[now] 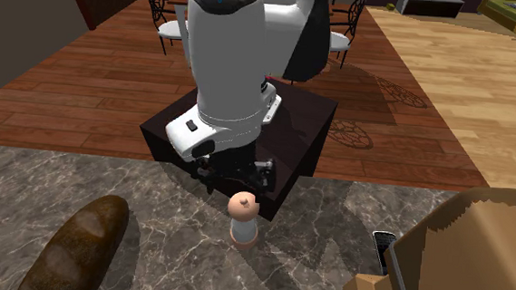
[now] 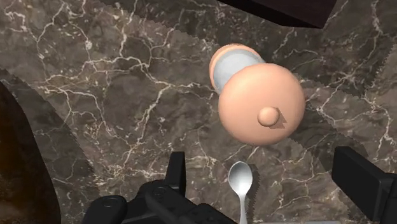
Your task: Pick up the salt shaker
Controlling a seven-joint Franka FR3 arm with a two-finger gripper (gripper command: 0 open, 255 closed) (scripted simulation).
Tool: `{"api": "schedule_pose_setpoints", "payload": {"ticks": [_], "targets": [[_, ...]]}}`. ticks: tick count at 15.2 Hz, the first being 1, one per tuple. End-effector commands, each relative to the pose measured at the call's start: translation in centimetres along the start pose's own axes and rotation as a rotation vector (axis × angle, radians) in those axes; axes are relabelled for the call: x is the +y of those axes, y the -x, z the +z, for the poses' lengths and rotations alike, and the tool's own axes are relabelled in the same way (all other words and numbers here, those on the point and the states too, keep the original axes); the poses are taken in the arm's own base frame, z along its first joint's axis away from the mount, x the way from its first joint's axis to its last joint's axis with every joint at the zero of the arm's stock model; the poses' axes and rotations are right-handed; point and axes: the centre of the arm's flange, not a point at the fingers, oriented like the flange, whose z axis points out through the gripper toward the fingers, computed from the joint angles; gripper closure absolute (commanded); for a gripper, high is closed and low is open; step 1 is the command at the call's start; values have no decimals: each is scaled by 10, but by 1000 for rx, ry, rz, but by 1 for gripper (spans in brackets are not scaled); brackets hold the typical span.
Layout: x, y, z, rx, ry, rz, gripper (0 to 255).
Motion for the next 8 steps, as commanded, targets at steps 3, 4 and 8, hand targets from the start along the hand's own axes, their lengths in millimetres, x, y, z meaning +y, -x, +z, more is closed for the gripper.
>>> {"api": "schedule_pose_setpoints", "payload": {"ticks": [3,4,8], "targets": [[-15,-4,31,-2,-8,-18,0],[-15,-3,37,-2,-8,-18,0],[-15,-2,58,-2,-8,-18,0]]}}
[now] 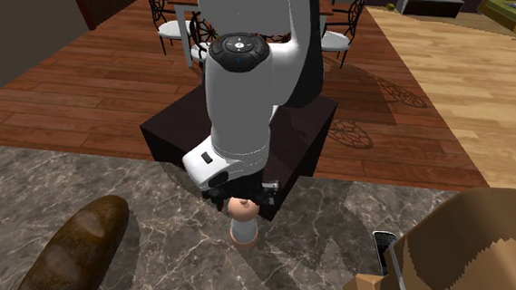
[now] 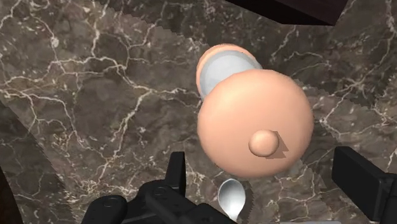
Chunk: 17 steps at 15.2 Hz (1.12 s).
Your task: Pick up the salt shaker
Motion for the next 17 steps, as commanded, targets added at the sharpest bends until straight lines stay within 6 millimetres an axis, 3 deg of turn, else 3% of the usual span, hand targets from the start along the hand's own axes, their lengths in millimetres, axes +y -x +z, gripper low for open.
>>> {"api": "schedule_pose_setpoints", "payload": {"ticks": [1,3,4,13,17], "targets": [[1,1,11,1,-1,-1,0],[1,1,14,1,-1,-1,0],[1,1,14,1,-1,-1,255],[1,1,14,1,-1,-1,255],[0,0,-7,1,-1,-1,255]]}}
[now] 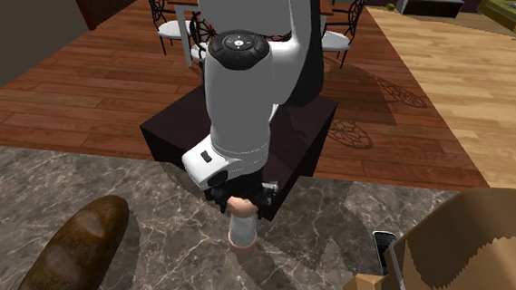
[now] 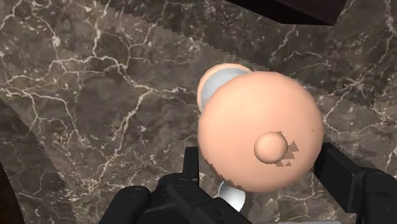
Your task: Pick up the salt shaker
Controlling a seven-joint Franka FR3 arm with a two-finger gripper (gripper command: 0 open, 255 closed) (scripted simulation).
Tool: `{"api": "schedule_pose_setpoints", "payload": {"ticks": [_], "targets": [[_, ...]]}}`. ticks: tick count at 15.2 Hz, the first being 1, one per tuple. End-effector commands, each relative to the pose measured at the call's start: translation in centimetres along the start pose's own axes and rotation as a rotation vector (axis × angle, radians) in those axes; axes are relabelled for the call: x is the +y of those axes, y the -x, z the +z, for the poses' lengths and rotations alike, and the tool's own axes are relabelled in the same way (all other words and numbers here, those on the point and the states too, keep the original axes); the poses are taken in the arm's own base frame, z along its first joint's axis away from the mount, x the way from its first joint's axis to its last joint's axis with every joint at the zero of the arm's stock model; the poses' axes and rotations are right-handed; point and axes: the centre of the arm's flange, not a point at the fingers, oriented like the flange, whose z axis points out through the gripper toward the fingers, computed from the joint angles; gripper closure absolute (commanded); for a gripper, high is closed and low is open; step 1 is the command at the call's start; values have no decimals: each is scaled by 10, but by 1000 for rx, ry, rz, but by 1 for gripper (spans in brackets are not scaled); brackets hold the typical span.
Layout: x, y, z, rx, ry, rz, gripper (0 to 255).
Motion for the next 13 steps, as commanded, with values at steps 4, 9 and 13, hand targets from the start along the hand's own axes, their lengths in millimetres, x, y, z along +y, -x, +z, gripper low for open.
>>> {"api": "schedule_pose_setpoints", "payload": {"ticks": [4,9,13], "targets": [[0,-1,-26,0,-1,0,255],[0,-3,-52,0,-1,0,255],[-1,-4,-63,0,-1,0,255]]}}
